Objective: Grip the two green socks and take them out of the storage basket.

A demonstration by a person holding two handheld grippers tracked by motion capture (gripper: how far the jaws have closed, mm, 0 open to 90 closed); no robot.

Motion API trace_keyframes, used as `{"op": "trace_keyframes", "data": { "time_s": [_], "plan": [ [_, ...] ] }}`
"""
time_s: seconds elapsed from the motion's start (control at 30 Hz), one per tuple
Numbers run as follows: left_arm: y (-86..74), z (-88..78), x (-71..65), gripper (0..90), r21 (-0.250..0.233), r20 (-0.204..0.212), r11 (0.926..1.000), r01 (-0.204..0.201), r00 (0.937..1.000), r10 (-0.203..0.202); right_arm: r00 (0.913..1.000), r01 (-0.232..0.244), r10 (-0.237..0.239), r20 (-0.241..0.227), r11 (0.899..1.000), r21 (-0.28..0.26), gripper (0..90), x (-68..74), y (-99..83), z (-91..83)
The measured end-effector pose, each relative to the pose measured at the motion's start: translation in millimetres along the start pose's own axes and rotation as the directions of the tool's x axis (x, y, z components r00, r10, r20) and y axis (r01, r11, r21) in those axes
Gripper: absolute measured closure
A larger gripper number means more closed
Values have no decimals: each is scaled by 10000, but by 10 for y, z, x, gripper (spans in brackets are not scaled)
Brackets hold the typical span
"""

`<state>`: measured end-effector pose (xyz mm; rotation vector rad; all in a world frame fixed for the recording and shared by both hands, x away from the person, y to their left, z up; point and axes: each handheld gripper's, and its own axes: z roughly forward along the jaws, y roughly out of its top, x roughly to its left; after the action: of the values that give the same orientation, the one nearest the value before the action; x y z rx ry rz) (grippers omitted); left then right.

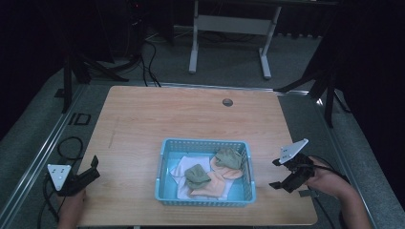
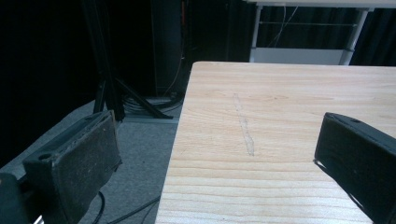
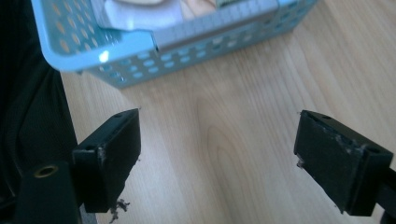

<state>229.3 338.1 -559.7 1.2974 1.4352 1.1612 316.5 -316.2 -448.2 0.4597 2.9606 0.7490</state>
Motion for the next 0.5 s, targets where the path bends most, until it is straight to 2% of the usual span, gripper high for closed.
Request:
{"op": "trace_keyframes", "data": {
  "time_s": [0.27,0.37,0.47,0.5],
  "plan": [
    [1,1,-1,4,15,8,10000,-20,10000,20,9976,302,-315,-619,9993,-208,140,45,324,-25],
    [1,1,1,5,13,18,10000,-3,10000,3,9962,642,-652,-579,9977,-194,139,92,447,-4],
    [1,1,4,5,17,36,10000,14,10000,-14,9949,628,-636,-780,9980,-118,140,96,572,36],
    [1,1,4,4,15,35,10000,23,10000,-23,9949,708,-710,-711,9975,-44,147,108,623,55]
  ]
}}
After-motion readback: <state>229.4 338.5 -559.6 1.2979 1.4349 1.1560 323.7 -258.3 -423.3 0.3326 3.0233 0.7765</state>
